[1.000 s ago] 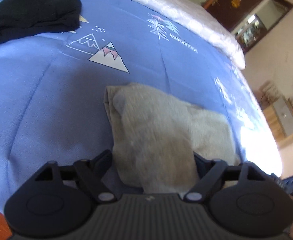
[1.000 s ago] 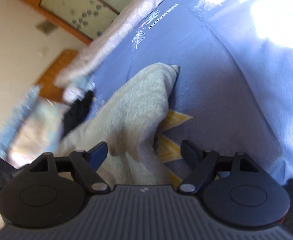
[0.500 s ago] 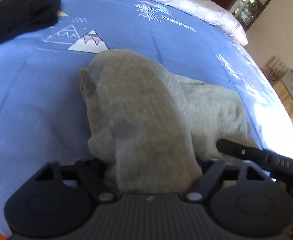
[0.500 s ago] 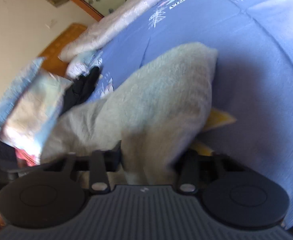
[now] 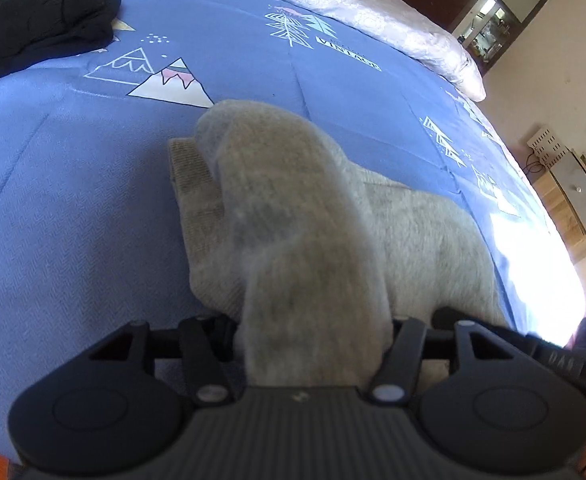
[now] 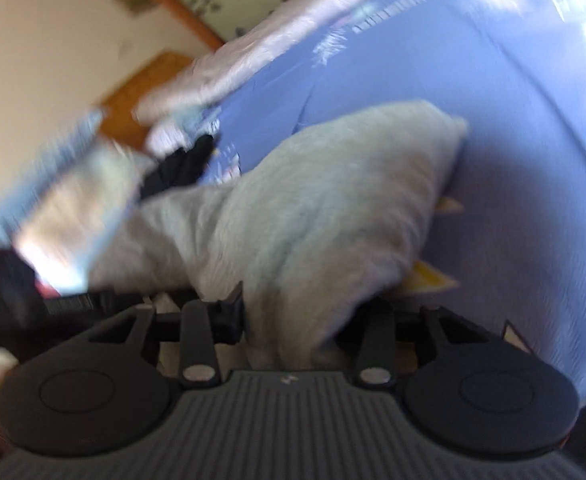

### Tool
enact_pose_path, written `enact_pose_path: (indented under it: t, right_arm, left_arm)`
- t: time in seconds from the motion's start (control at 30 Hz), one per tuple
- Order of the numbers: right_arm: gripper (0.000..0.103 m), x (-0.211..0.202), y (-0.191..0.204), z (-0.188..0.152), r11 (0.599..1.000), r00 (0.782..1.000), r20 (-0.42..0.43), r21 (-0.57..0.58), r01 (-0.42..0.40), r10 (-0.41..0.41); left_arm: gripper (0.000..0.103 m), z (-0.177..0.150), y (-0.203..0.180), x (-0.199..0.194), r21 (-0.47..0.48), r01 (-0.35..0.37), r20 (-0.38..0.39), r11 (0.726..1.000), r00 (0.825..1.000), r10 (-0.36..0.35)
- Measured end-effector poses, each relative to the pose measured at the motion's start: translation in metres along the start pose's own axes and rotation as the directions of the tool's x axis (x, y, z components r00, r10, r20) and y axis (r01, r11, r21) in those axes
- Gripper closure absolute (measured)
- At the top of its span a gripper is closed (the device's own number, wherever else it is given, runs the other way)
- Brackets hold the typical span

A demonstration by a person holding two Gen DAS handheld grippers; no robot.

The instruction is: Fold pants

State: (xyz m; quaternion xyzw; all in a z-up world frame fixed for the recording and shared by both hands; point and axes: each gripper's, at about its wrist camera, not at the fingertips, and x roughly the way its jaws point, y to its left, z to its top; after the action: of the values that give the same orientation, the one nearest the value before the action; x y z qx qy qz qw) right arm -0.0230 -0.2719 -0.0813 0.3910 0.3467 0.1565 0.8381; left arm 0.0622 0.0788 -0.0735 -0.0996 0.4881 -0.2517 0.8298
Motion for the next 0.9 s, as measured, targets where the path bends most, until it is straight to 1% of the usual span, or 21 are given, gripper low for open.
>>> enact_pose_path:
  t: [0.07,0.17,0.3,0.4,0.5,0.53,0.63,0.73,0.77,0.83,0.9]
  right_arm:
    - [0.059,-0.002,-0.008,-0.001,0.997,0.999,0.011,0.056,-0.045,0.045]
    - [0.06,-0.007,-0.012,-0.002,0.992,0.997,0.009,0.1,-0.073,0.072]
    - [0.059,-0.01,-0.005,-0.002,0.994,0.997,0.011,0.089,-0.071,0.07]
    - [0.059,-0.019,-0.007,-0.002,0.993,0.998,0.009,0.092,-0.07,0.07]
    - [0.059,-0.014,-0.003,-0.001,0.993,0.998,0.008,0.099,-0.066,0.065]
    - [0.059,-0.008,0.0,0.0,0.993,0.998,0.007,0.104,-0.061,0.061]
    - [0.056,-0.013,-0.001,0.001,0.993,0.999,0.006,0.105,-0.046,0.045]
    - [0.046,-0.023,0.004,0.003,0.997,0.999,0.034,0.072,0.002,-0.005]
    - [0.041,-0.026,0.005,0.002,0.998,0.998,0.049,0.059,0.023,-0.026]
    - [0.039,-0.031,0.006,0.003,0.998,0.996,0.066,0.048,0.049,-0.052]
    - [0.039,-0.03,0.004,0.003,0.997,0.996,0.071,0.056,0.058,-0.062]
  left_arm:
    - [0.045,0.0,-0.001,0.001,0.003,-0.001,0.001,1.0,1.0,0.001]
    - [0.045,-0.001,-0.002,0.001,0.004,-0.001,-0.001,1.0,1.0,0.001]
    - [0.044,-0.005,-0.004,0.001,0.003,-0.005,0.001,1.0,1.0,0.005]
    - [0.043,-0.007,-0.006,-0.001,0.011,-0.014,0.006,1.0,1.0,0.014]
    - [0.042,-0.008,-0.007,-0.002,0.014,-0.016,0.008,1.0,1.0,0.016]
    - [0.042,-0.008,-0.006,-0.002,0.012,-0.015,0.008,1.0,1.0,0.015]
    - [0.042,-0.008,-0.005,-0.002,0.015,-0.015,0.008,1.0,1.0,0.015]
    - [0.041,-0.008,-0.005,-0.002,0.016,-0.012,0.008,1.0,1.0,0.012]
    - [0.041,-0.008,-0.004,-0.002,0.016,-0.011,0.009,1.0,1.0,0.01]
    - [0.041,-0.008,-0.004,-0.002,0.017,-0.01,0.009,1.0,1.0,0.009]
    - [0.04,-0.008,-0.004,-0.002,0.02,-0.01,0.01,1.0,1.0,0.01]
